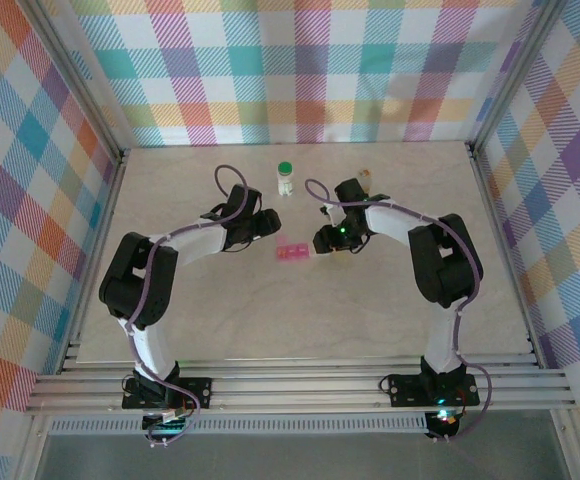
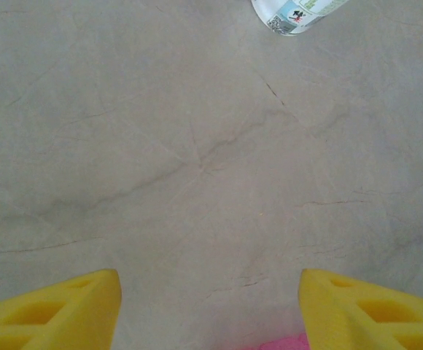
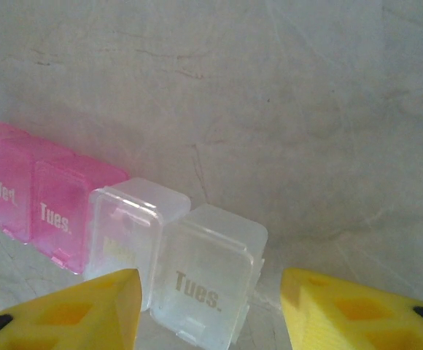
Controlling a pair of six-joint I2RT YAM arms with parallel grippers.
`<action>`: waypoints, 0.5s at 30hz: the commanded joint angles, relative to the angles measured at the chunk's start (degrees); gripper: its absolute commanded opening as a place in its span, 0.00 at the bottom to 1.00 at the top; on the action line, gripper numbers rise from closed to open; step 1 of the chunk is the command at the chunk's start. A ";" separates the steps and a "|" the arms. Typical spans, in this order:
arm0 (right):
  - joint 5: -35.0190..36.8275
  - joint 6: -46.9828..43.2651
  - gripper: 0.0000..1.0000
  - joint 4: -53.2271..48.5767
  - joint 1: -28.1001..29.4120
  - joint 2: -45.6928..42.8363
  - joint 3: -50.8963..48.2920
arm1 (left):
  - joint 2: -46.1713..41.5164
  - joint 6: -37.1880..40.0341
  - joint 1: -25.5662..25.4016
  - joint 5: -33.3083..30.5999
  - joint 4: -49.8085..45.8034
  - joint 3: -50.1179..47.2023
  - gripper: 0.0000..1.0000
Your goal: Sort the pills into containers
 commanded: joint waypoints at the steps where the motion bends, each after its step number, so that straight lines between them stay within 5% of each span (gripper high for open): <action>1: 1.31 -0.97 0.55 -1.08 0.35 1.37 1.21 | 0.95 0.77 0.69 0.42 -1.43 0.74 0.62; 15: 1.42 0.36 0.52 -1.65 0.47 2.44 1.58 | 0.66 1.77 -0.58 5.16 -1.45 -0.95 0.51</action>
